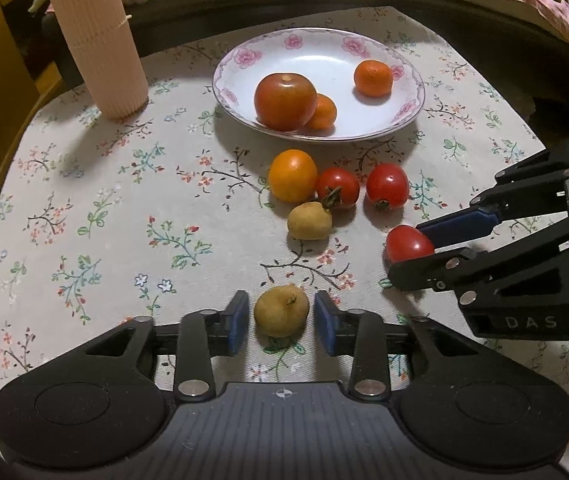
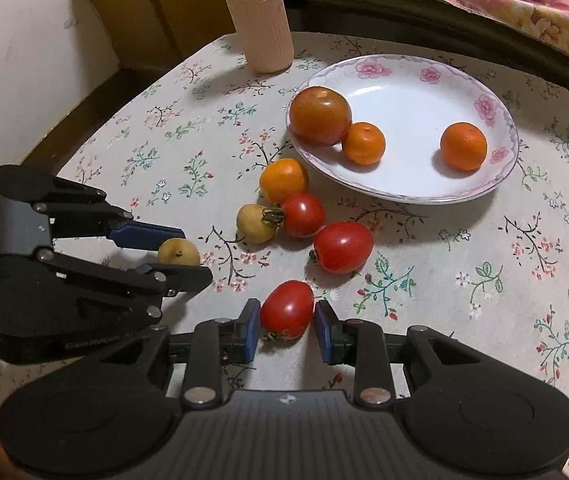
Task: Organize fruits
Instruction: 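Lift the tan fruit and red cherry tomato off the table with both tools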
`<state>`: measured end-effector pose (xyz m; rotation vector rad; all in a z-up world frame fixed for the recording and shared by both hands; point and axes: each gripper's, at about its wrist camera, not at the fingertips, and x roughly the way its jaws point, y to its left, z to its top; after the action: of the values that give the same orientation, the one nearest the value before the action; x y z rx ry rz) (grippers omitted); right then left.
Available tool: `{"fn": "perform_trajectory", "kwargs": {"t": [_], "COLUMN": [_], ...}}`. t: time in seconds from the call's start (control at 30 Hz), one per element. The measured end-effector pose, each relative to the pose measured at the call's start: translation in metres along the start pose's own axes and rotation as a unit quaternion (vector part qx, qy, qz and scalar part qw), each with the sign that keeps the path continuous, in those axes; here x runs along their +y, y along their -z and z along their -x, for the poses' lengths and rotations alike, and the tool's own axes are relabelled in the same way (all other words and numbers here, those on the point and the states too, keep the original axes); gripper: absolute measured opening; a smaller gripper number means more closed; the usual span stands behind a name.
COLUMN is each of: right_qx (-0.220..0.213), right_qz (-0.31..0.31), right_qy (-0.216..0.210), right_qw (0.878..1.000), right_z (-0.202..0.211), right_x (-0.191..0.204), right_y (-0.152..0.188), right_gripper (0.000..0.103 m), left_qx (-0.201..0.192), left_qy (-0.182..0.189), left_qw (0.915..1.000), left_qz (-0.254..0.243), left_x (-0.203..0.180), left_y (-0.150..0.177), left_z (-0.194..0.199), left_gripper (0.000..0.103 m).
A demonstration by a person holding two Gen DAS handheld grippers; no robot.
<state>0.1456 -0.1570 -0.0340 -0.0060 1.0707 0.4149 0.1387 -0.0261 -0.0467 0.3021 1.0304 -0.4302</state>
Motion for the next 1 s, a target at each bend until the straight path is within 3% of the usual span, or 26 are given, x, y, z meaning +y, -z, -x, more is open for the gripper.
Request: {"fn": "perform_trajectory", "kwargs": {"t": [0.2, 0.27, 0.37, 1.0], "right_qx": [-0.002, -0.001, 0.001, -0.005], "right_qz": [0.002, 0.002, 0.003, 0.002], "right_qy": [0.002, 0.003, 0.002, -0.003], "right_qw": [1.000, 1.000, 1.000, 1.000], "right_z": [0.001, 0.001, 0.001, 0.009], "right_x": [0.000, 0.001, 0.002, 0.002], "right_y": [0.001, 0.001, 0.000, -0.001], "right_gripper": [0.031, 0.031, 0.030, 0.030], "left_qx": [-0.002, -0.002, 0.000, -0.003], "left_qy": [0.002, 0.005, 0.008, 0.012], "left_qw": [1.0000, 1.0000, 0.9999, 0.9999], "left_qz": [0.007, 0.007, 0.008, 0.005], "left_x": [0.003, 0.000, 0.000, -0.010], "left_y": [0.004, 0.004, 0.002, -0.008], "left_z": [0.002, 0.003, 0.004, 0.006], "left_gripper": [0.052, 0.041, 0.037, 0.037]}}
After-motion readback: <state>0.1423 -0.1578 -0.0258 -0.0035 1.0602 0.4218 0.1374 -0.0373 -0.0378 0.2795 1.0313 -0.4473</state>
